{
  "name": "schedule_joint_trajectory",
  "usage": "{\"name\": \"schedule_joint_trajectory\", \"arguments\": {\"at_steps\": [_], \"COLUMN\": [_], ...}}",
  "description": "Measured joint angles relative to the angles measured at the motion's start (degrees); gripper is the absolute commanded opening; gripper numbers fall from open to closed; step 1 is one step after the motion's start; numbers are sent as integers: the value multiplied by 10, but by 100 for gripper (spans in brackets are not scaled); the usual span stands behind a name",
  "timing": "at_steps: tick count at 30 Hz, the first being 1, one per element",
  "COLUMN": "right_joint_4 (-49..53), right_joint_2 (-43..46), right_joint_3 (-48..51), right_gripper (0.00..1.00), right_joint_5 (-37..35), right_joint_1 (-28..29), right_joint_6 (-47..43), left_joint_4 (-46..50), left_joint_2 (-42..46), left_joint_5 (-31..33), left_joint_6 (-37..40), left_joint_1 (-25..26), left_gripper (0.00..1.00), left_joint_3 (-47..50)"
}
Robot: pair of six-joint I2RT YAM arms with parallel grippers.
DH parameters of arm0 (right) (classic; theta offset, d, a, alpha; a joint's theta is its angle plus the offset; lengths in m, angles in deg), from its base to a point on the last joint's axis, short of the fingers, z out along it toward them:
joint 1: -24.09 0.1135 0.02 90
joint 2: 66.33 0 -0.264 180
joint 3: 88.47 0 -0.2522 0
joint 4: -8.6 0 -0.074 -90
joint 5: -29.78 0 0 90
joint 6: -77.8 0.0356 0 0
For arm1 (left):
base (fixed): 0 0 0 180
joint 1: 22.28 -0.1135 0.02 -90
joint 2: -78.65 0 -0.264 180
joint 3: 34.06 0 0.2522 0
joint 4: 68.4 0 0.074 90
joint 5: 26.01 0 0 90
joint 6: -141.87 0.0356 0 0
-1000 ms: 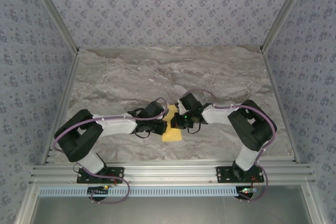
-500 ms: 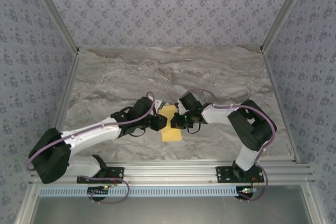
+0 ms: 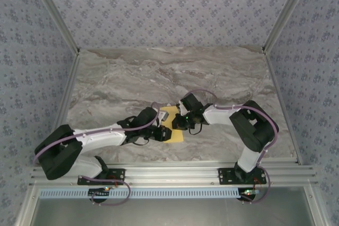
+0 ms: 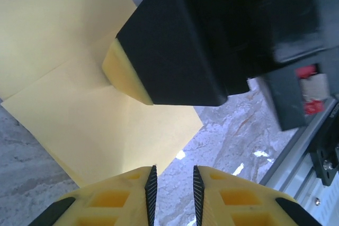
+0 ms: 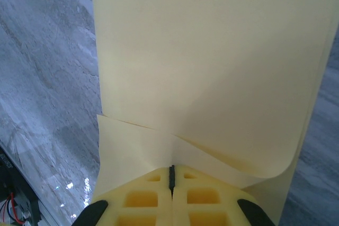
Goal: Fold a paper plane with a square sheet of paper (fold left side to right side)
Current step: Fold the triangle a second time at the center of the table.
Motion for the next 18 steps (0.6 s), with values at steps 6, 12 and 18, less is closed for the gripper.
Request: {"name": "schedule_joint_trajectory", "arguments": {"at_steps": [6, 12, 18], "right_joint_4": [4, 6, 8], "right_joint_2": [0, 0, 0], "right_joint_3": [-3, -3, -4], "right_gripper": [7, 7, 7], "right_joint_5": [-2, -4, -5], "right_joint_1": [1, 1, 2], "right_joint_6": [-1, -2, -2], "left_joint_4": [-13, -13, -12], "left_joint_2": [-43, -65, -76], "left_joint_5": [-4, 1, 7], "left_joint_6": [-2, -4, -6], "left_joint_1": [1, 1, 5], "left_gripper": [26, 26, 26], "left_joint_3": [0, -3, -3]}}
